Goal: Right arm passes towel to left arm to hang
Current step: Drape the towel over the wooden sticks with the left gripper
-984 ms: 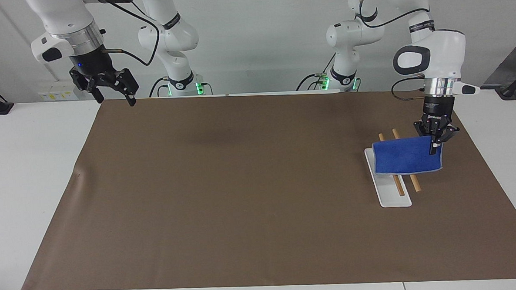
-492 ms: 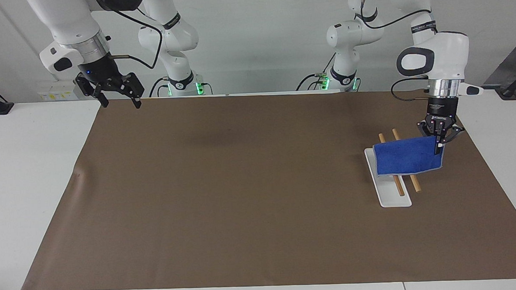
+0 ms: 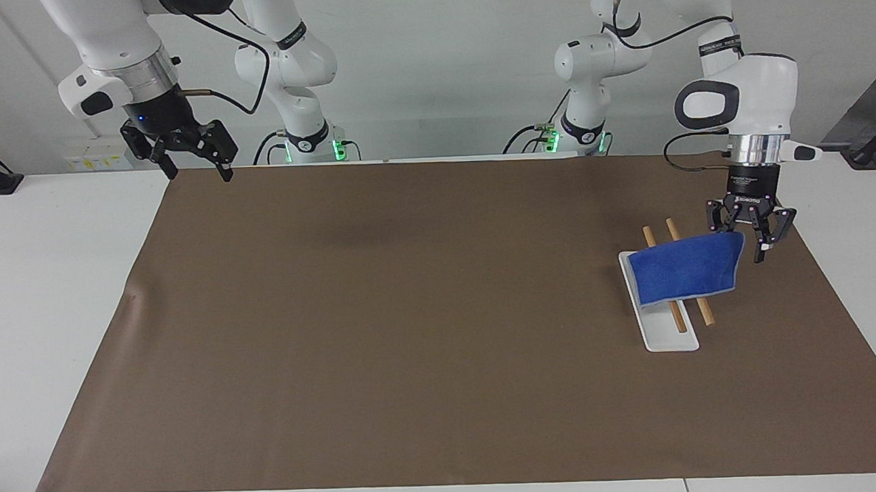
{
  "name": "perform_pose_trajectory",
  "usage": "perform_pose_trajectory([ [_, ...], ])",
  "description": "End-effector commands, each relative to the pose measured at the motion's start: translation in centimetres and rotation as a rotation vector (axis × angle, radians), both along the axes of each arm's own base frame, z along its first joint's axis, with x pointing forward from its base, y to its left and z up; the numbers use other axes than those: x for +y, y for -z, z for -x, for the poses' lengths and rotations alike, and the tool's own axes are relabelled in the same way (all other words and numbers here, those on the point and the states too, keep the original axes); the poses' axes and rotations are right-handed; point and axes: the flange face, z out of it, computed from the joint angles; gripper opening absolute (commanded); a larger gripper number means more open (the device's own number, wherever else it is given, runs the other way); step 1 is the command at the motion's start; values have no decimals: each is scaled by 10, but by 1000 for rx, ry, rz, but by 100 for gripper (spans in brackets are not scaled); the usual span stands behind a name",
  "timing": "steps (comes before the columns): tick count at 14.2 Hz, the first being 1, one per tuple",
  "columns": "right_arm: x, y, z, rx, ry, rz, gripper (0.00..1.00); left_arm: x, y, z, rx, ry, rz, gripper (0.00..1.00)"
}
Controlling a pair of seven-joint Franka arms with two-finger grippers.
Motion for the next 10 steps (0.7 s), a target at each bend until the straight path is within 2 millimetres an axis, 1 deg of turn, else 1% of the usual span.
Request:
perform_pose_trajectory([
  [1,-3,-1,4,4,-32,30,100,16,-2,3,17,-36,28,76],
  [2,-4,-2,4,3,-43,30,100,20,-5,4,24,-37,38,84],
  [3,-2,-1,4,6,-52,31,100,33,-9,7,38,-49,52,85],
  [4,5,-1,5,11,-66,31,100,41,-18,7,46,-49,64,87],
  [5,-3,-3,5,12,-52,26,100,42,-23,5,60,-34,78,87],
  [7,-12,-2,3,18,-39,15,100,40,-34,2,79,-5,95,87],
  [8,-11,-1,3,17,-38,9,100,47,-44,5,84,-8,107,88],
  [9,-9,1,3,21,-33,4,100,49,-50,6,108,9,128,88],
  [10,-9,4,3,24,-29,3,100,53,-61,4,131,33,122,88],
])
